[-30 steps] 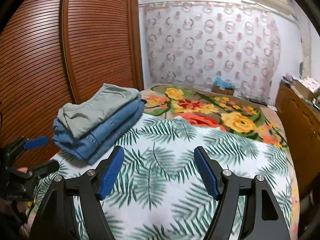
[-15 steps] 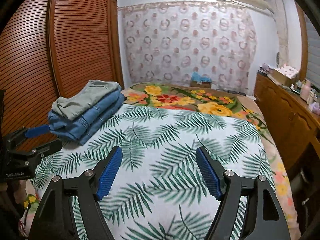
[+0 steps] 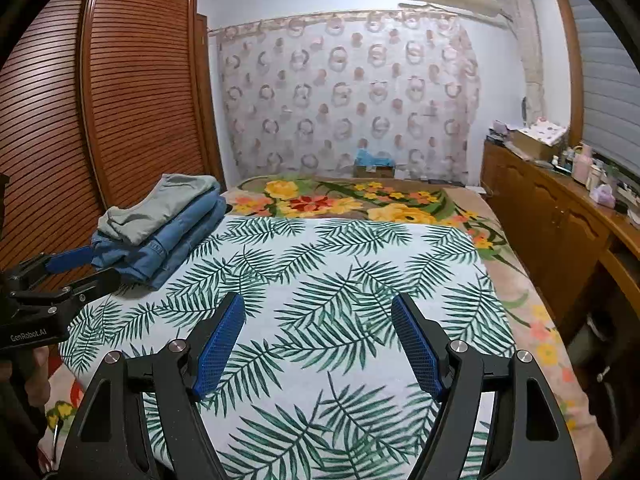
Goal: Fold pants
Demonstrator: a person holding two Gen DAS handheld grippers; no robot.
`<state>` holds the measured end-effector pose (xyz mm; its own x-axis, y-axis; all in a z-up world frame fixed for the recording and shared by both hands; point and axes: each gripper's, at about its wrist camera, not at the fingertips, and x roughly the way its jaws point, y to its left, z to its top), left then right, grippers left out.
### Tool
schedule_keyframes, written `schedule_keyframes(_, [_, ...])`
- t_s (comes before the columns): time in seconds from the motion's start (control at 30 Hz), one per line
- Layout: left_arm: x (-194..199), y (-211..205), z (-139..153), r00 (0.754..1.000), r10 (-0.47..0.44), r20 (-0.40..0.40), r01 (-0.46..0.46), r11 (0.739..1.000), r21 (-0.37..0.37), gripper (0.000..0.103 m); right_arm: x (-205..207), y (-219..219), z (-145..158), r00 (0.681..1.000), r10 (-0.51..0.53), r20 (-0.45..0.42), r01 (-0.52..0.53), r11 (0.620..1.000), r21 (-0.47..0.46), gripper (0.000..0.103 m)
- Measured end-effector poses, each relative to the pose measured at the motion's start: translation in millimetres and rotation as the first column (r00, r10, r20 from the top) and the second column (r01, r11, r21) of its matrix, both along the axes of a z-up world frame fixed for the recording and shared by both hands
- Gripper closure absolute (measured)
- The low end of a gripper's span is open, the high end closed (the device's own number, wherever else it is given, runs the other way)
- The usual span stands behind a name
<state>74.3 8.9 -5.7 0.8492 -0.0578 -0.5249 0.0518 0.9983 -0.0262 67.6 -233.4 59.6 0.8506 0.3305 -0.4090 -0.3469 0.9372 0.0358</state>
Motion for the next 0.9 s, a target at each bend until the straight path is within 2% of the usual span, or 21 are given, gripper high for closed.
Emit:
schedule_keyframes(0.37, [-16.9,-5.9,27.2,0.998,-0.010,0.060,0.010,1.000,0.008,0.017,-17.0,2.5,13.3,0.998,-0.049,0.049,0.048,0.999,0.026,0.026])
schedule_keyframes(0.9, [-36.1,-0.7,55.3,0.990,0.005,0.139,-0.007,1.000,0.018,0.017,-40.1,5.1,10.9,0.990,-0.068,0.127,0.063,0.997,0.037,0.023])
